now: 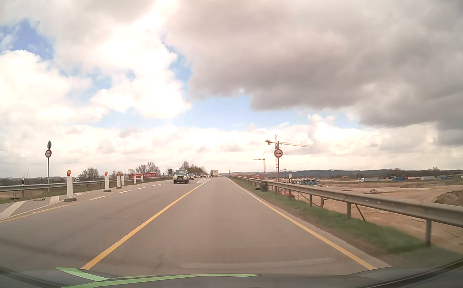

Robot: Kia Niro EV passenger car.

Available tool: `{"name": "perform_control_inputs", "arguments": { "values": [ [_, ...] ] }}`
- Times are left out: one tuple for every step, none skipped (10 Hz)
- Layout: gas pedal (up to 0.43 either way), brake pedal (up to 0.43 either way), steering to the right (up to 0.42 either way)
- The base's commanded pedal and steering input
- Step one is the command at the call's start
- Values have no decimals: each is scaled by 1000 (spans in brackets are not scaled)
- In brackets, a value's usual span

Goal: Follow the waypoints while adhering to traffic rules and regulations

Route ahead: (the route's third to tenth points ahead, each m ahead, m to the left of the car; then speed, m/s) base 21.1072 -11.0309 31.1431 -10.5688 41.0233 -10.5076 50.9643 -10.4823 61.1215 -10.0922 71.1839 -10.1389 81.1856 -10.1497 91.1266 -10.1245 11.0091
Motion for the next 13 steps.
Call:
{"name": "perform_control_inputs", "arguments": {
  "values": [
    [157, 0, -26],
    [157, 0, -22],
    [157, 0, -18],
    [157, 0, -14],
    [157, 0, -11],
    [157, 0, -10],
    [157, 0, -9],
    [157, 0, -8],
    [157, 0, -7],
    [157, 0, -7],
    [157, 0, -7],
    [157, 0, -6],
    [157, 0, -5]
  ]
}}
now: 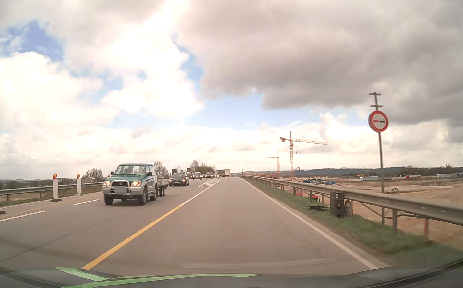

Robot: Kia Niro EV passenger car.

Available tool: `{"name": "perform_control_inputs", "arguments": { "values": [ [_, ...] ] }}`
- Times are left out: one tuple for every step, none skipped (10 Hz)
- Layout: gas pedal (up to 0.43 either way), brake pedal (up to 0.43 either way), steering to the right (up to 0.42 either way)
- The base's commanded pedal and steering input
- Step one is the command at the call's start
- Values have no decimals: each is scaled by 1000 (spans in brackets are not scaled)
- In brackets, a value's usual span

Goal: Follow the waypoints while adhering to traffic rules and regulations

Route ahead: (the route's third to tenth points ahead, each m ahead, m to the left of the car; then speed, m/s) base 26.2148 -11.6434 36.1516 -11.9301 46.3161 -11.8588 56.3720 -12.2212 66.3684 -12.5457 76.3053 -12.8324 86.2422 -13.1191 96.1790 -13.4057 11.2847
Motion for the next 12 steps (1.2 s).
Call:
{"name": "perform_control_inputs", "arguments": {
  "values": [
    [150, 0, -5],
    [138, 0, -5],
    [138, 0, -1],
    [130, 0, 0],
    [118, 0, 0],
    [118, 0, 0],
    [110, 0, 0],
    [110, 0, 0],
    [110, 0, 0],
    [110, 0, 0],
    [110, 0, 0],
    [110, 0, 0]
  ]
}}
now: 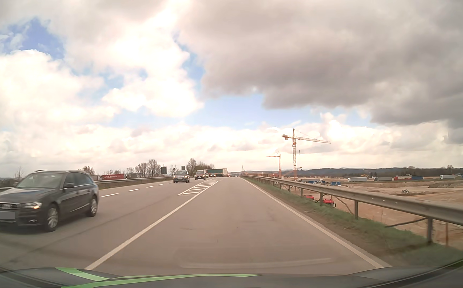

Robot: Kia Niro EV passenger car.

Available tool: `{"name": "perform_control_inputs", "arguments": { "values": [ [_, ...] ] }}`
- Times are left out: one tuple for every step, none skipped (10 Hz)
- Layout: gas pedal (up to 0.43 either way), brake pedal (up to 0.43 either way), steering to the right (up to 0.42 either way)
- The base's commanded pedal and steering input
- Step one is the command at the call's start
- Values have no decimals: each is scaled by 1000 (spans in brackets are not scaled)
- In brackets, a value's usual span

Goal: Follow the waypoints while adhering to traffic rules and regulations

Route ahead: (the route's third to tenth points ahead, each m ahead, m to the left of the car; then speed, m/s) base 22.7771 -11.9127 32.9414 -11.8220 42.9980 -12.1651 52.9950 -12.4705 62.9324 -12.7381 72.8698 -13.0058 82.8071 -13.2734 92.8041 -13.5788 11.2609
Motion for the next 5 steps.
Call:
{"name": "perform_control_inputs", "arguments": {
  "values": [
    [110, 0, 0],
    [110, 0, 0],
    [110, 0, 0],
    [110, 0, 0],
    [110, 0, 0]
  ]
}}
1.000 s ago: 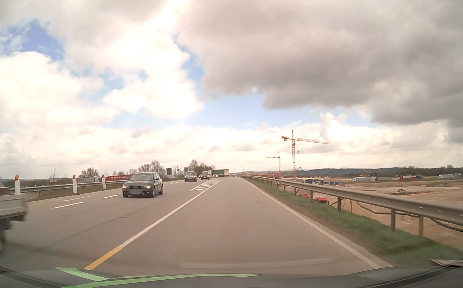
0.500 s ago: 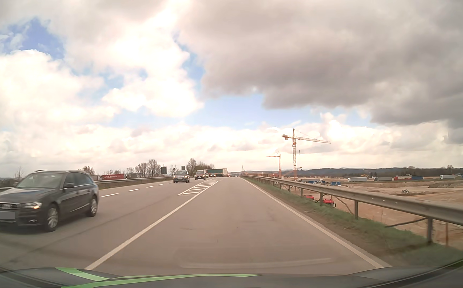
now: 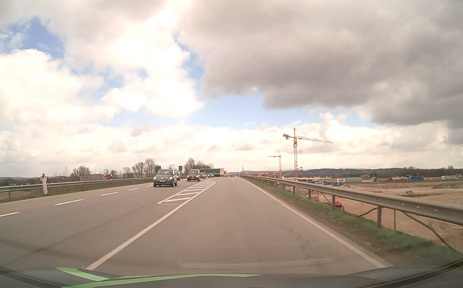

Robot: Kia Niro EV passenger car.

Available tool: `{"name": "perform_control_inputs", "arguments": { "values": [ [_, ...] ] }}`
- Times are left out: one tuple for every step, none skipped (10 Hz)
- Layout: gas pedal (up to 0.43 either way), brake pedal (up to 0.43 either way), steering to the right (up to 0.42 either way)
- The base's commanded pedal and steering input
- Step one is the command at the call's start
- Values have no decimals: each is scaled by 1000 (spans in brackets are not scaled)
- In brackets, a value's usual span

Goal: Follow the waypoints while adhering to traffic rules and regulations

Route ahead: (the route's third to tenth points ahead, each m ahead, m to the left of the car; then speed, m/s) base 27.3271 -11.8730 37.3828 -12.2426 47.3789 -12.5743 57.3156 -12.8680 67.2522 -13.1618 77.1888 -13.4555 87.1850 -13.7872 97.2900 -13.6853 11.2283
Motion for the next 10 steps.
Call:
{"name": "perform_control_inputs", "arguments": {
  "values": [
    [118, 0, 0],
    [118, 0, 0],
    [118, 0, 0],
    [118, 0, 0],
    [118, 0, 0],
    [118, 0, 0],
    [118, 0, 0],
    [118, 0, 0],
    [118, 0, 0],
    [118, 0, 0]
  ]
}}
